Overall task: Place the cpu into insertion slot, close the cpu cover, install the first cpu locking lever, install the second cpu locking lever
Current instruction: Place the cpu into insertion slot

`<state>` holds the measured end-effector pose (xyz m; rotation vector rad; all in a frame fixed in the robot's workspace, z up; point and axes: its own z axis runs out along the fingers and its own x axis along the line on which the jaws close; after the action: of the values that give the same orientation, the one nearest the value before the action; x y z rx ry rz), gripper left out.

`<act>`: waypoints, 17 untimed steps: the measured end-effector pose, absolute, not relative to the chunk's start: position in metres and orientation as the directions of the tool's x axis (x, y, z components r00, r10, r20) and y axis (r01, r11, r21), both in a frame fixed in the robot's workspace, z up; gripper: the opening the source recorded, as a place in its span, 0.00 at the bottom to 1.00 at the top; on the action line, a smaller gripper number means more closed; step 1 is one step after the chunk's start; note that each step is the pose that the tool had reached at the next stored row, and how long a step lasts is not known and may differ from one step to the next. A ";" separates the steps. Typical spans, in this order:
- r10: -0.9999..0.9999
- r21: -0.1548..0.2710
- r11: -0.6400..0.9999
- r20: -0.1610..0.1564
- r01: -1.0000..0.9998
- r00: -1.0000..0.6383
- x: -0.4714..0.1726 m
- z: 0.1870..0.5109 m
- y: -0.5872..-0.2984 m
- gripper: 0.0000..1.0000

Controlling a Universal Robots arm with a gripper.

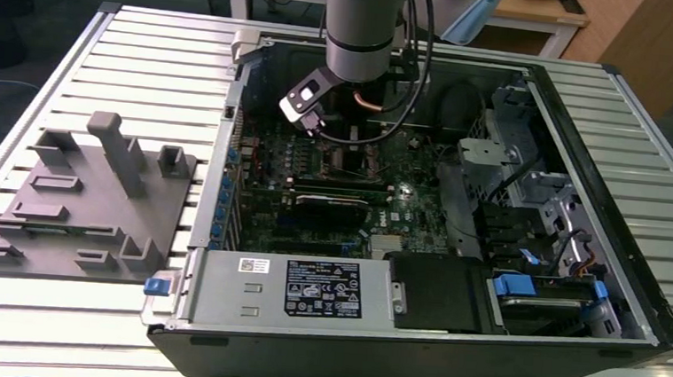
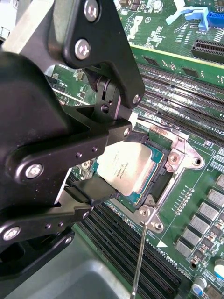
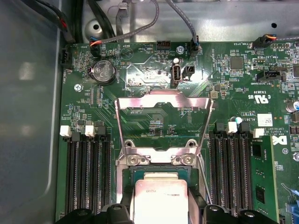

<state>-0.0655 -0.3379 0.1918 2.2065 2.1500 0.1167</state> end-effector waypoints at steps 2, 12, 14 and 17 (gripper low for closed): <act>1.000 0.095 -0.026 0.014 0.995 0.025 -0.065 0.192 -0.338 0.54; 1.000 0.095 -0.026 0.013 0.995 0.025 -0.065 0.191 -0.338 0.54; 1.000 0.095 -0.026 0.013 0.995 0.025 -0.065 0.191 -0.338 0.54; 1.000 0.095 -0.026 0.013 0.995 0.025 -0.065 0.191 -0.338 0.54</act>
<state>-0.0655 -0.3379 0.1910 2.2066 2.1500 0.1170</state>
